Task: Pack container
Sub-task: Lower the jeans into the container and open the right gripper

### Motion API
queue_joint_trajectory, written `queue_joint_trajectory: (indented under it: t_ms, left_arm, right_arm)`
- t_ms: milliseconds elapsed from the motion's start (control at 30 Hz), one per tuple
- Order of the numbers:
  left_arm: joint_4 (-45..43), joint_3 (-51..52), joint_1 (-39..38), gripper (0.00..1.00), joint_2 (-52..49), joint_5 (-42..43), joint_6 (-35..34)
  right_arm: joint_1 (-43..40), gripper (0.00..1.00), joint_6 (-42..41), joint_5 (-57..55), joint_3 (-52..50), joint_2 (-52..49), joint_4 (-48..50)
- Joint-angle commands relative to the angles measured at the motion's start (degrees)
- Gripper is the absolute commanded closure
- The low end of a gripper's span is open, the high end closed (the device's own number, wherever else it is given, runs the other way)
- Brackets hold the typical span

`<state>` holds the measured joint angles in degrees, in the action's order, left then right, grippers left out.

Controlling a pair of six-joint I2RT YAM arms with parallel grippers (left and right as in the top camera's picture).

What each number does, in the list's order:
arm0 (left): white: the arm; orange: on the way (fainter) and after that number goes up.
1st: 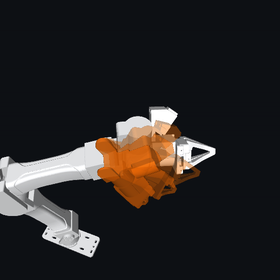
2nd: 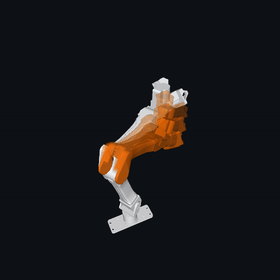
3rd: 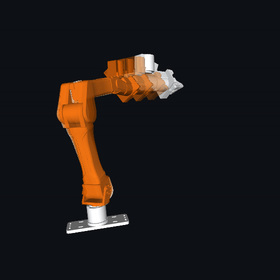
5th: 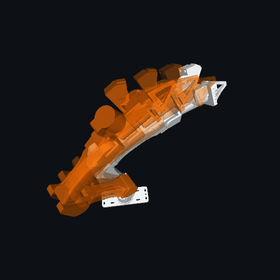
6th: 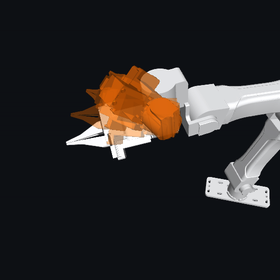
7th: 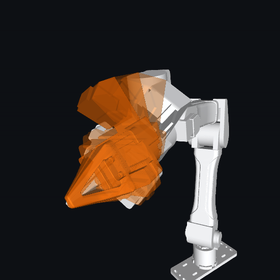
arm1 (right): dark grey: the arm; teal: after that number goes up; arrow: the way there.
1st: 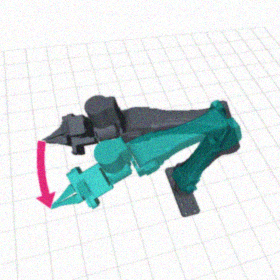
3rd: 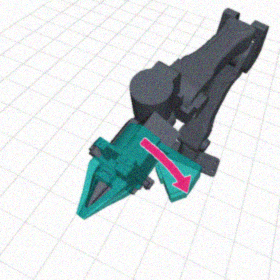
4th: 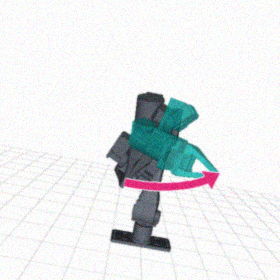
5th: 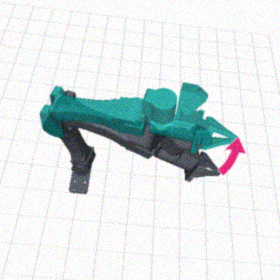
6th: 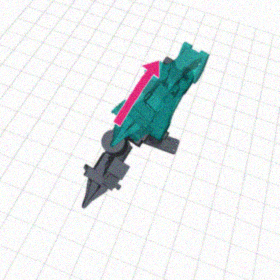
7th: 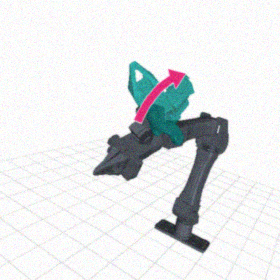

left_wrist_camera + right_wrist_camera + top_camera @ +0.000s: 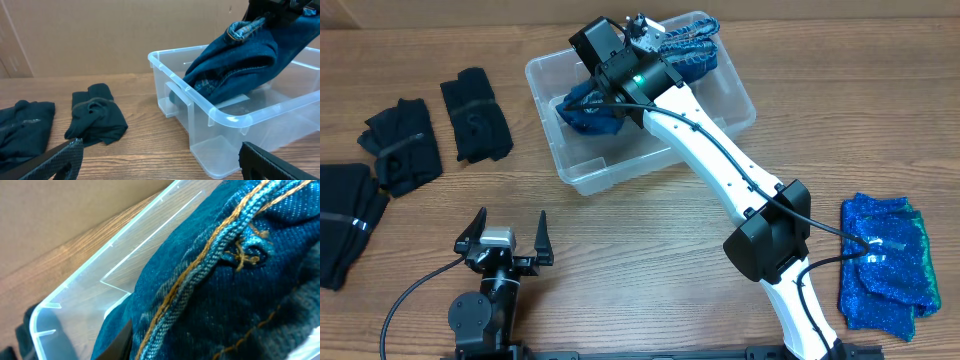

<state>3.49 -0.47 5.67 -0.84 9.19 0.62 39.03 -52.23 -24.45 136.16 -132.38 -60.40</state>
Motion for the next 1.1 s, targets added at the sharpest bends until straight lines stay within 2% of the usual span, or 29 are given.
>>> queue_joint_trajectory:
  t_ms: [0, 133, 200, 333, 567, 667, 800, 933, 1000, 1067]
  left_arm:
    - [0.1, 0.2, 0.4, 0.0, 0.6, -0.4, 1.1]
    - [0.1, 0.2, 0.4, 0.0, 0.6, -0.4, 1.1]
    - [0.1, 0.2, 0.4, 0.0, 0.6, -0.4, 1.1]
    - [0.1, 0.2, 0.4, 0.0, 0.6, -0.4, 1.1]
    - [0.1, 0.2, 0.4, 0.0, 0.6, -0.4, 1.1]
    - [0.1, 0.2, 0.4, 0.0, 0.6, -0.4, 1.1]
    - [0.1, 0.2, 0.4, 0.0, 0.6, -0.4, 1.1]
    - [0.1, 0.2, 0.4, 0.0, 0.6, -0.4, 1.1]
    - [0.1, 0.2, 0.4, 0.0, 0.6, -0.4, 1.1]
    - [0.1, 0.2, 0.4, 0.0, 0.6, -0.4, 1.1]
  right_arm:
    - [-0.1, 0.89, 5.9, -3.8, 2.1, 3.1, 2.0]
    - [-0.1, 0.7, 5.8, -3.7, 2.1, 3.1, 1.1]
    - [-0.1, 0.51, 5.8, -2.3, 2.1, 3.1, 0.2]
    - [-0.1, 0.41, 5.8, 2.3, 2.2, 3.1, -1.4]
    - [-0.1, 0.39, 5.8, 8.2, 2.3, 4.5, -6.6]
    - [-0.1, 0.42, 6.5, 9.1, 2.3, 6.6, -10.1]
    - [-0.1, 0.42, 9.7, 11.4, 2.3, 9.6, -13.9]
    - [-0.1, 0.43, 16.8, 14.3, 2.3, 11.9, -19.7]
    - [-0.1, 0.46, 20.5, 14.2, 2.2, 11.9, -21.9]
    - [-0.2, 0.56, 24.3, 14.0, 1.3, 11.8, -22.3]
